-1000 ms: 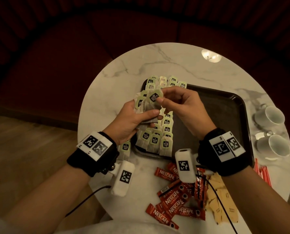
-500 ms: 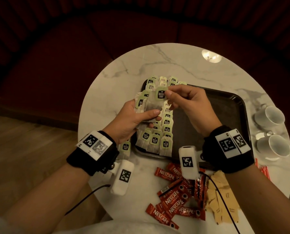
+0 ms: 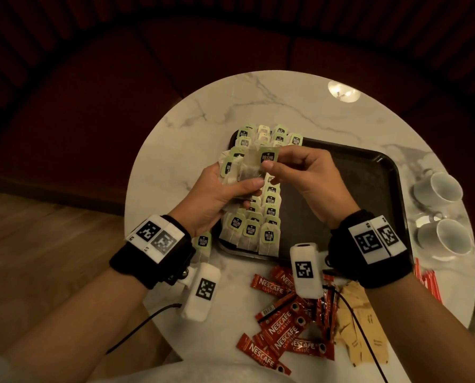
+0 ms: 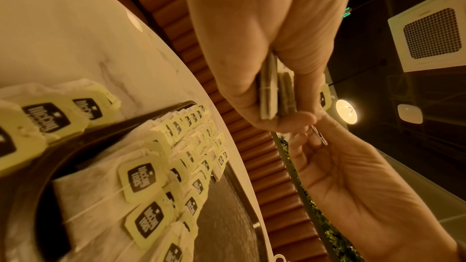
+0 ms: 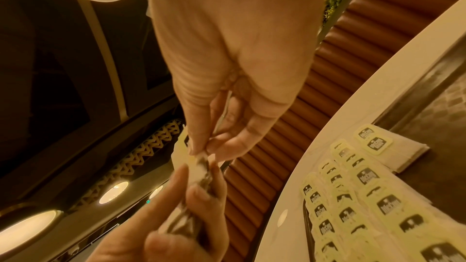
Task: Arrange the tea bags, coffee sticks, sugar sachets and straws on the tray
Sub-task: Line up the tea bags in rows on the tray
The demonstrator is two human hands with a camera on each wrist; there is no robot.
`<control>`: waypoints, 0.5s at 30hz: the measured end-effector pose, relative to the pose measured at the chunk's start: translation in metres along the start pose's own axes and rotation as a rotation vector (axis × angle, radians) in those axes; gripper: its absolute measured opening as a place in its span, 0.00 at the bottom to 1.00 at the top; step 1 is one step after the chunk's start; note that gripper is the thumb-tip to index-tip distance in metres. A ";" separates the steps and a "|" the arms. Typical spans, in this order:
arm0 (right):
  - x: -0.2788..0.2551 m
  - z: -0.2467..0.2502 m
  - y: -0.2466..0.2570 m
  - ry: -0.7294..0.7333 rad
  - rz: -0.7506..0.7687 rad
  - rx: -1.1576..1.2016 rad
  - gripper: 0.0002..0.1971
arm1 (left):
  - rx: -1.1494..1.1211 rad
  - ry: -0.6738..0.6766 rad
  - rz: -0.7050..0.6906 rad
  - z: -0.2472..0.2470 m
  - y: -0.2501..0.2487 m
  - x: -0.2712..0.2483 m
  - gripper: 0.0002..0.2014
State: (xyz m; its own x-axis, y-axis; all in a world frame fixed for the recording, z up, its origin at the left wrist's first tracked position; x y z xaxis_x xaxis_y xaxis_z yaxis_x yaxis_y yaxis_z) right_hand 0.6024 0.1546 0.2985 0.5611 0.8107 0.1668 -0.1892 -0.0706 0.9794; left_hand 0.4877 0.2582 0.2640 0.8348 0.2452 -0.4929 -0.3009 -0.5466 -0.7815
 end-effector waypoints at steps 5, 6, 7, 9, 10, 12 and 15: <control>-0.001 0.003 -0.004 -0.005 -0.027 0.025 0.08 | -0.039 -0.056 -0.042 0.004 -0.005 0.001 0.17; -0.002 0.002 -0.005 0.001 -0.035 0.039 0.10 | -0.035 -0.066 -0.051 0.004 -0.005 0.001 0.17; -0.003 0.001 -0.005 0.005 -0.044 0.058 0.13 | -0.030 -0.077 -0.056 0.004 -0.005 0.001 0.17; -0.004 -0.004 -0.004 0.000 -0.071 0.131 0.15 | -0.038 -0.100 -0.055 0.005 -0.005 0.001 0.15; -0.005 -0.005 -0.004 -0.013 -0.092 0.182 0.16 | -0.051 -0.108 -0.050 0.005 -0.005 0.001 0.12; -0.005 -0.006 -0.005 -0.059 -0.147 0.284 0.22 | -0.076 -0.118 -0.043 0.006 -0.005 0.002 0.08; -0.005 -0.003 -0.009 -0.128 -0.206 0.371 0.24 | -0.102 -0.125 -0.035 0.006 -0.005 0.002 0.06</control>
State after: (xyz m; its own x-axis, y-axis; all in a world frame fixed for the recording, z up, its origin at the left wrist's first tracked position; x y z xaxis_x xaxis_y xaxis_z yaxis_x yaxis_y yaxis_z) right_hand 0.5989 0.1523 0.2887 0.6567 0.7527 -0.0468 0.2264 -0.1376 0.9643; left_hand 0.4882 0.2660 0.2649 0.7784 0.3597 -0.5145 -0.2187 -0.6128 -0.7594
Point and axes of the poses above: each hand's wrist, its own x-axis towards the middle knuckle, its own z-axis out of the back of the hand, y = z × x, the point moved 5 cm from there along x, towards the middle knuckle, and after that the axes turned 15 degrees about z, right-handed, at the moved point
